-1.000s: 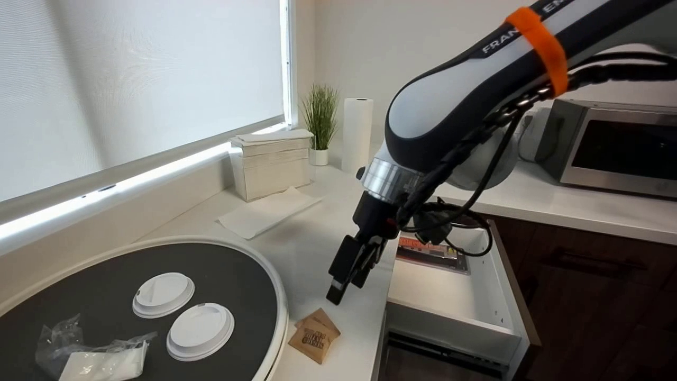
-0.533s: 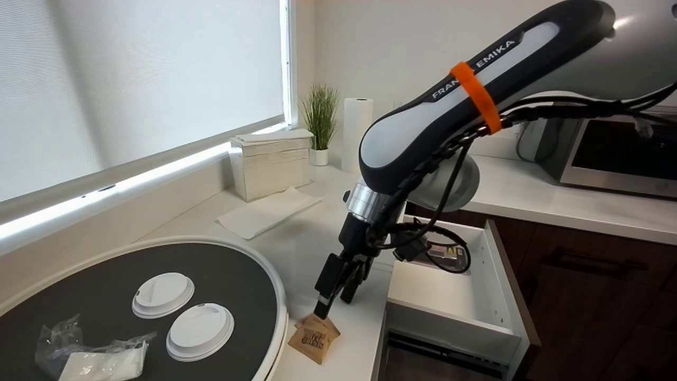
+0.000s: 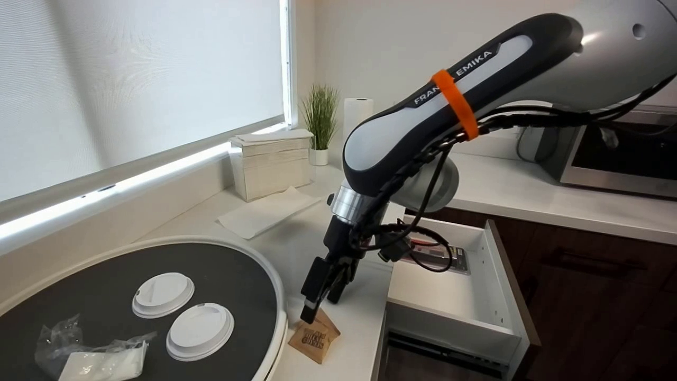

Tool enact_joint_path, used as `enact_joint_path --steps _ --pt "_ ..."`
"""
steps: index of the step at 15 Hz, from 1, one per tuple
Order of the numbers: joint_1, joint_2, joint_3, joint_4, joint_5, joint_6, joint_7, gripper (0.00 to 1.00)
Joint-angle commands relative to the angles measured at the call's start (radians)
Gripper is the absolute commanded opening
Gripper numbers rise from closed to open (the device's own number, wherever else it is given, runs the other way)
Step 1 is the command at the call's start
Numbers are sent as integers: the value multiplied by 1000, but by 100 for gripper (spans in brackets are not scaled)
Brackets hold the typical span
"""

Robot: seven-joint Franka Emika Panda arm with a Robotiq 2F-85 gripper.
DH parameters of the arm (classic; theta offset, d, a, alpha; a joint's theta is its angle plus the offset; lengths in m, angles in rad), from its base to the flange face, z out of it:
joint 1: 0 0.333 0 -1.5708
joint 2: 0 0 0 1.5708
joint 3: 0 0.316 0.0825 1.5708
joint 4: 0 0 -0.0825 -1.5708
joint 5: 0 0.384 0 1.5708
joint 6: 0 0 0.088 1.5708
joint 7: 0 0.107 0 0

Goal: Put two sachets in the open drawer.

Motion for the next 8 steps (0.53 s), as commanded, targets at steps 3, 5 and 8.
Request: enact_joint_path --steps 3,5,8 --pt "3 37 14 68 -91 -120 26 100" --pt "9 40 11 83 -112 -150 34 94" --pt "17 49 11 105 -133 -181 34 79"
